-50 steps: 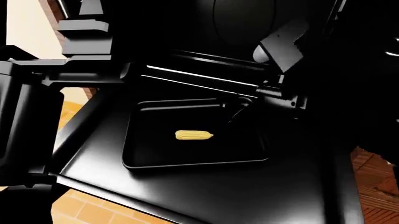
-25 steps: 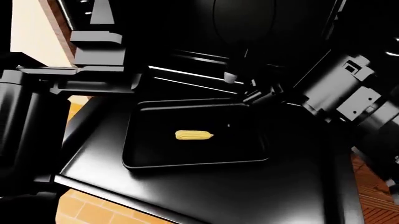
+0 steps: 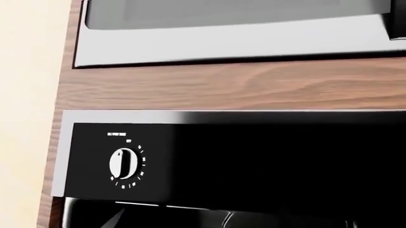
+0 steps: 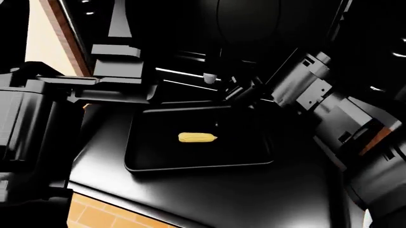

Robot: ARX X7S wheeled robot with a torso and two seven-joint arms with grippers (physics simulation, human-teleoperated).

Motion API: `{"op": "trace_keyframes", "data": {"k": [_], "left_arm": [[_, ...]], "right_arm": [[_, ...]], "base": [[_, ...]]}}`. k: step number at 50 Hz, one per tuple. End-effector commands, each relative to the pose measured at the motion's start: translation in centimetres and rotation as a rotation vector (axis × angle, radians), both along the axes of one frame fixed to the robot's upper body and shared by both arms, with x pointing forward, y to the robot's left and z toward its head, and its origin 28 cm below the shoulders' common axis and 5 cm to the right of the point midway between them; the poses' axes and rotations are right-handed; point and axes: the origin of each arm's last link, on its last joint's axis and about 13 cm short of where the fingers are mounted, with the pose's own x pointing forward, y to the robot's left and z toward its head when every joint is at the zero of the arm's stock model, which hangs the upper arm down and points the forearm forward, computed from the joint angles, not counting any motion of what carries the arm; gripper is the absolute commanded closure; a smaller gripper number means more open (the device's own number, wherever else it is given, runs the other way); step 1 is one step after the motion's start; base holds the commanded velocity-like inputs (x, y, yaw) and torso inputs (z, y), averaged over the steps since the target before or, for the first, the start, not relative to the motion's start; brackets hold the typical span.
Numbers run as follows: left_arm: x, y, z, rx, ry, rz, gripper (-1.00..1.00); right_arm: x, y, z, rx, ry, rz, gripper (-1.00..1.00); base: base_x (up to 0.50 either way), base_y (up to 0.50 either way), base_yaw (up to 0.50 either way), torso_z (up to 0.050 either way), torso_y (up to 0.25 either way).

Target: Pick the corn from the oven and place it on the plate on the counter.

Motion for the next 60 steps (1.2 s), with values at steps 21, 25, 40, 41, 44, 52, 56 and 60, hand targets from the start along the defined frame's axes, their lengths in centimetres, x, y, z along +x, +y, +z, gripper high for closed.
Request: {"op": "trace_keyframes", "data": {"k": [21,25,40,41,44,52,56,60], "left_arm": [[0.2,-0.4,-0.6,0.006,0.015,-0.025,-1.00],[0.3,-0.4,-0.7,0.008,0.019,-0.027,-1.00],[0.4,0.1,-1.0,-0.007,0.018,-0.011,-1.00],[0.4,0.1,-1.0,-0.008,0.018,-0.010,-1.00],[0.4,0.1,-1.1,-0.009,0.020,-0.011,-1.00],[0.3,0.1,-1.2,-0.013,0.023,-0.013,-1.00],[0.3,0.1,-1.3,-0.015,0.025,-0.016,-1.00],[0.2,0.1,-1.4,-0.015,0.028,-0.017,-1.00]], "right_arm": [[0.2,2.0,-1.0,0.084,0.027,0.028,-1.00],[0.4,2.1,-1.4,0.092,0.036,0.028,-1.00],[1.0,2.2,-4.1,0.113,0.085,-0.006,-1.00],[1.0,2.2,-4.1,0.113,0.086,-0.007,-1.00],[0.9,2.3,-4.4,0.114,0.093,-0.009,-1.00],[0.8,2.2,-5.1,0.120,0.106,-0.027,-1.00],[0.8,1.9,-5.1,0.121,0.111,-0.047,-1.00],[0.7,1.7,-5.8,0.136,0.125,-0.080,-1.00]], "base": [[0.00,0.00,0.00,0.000,0.000],[0.00,0.00,0.00,0.000,0.000],[0.00,0.00,0.00,0.000,0.000],[0.00,0.00,0.00,0.000,0.000],[0.00,0.00,0.00,0.000,0.000],[0.00,0.00,0.00,0.000,0.000],[0.00,0.00,0.00,0.000,0.000],[0.00,0.00,0.00,0.000,0.000]]}}
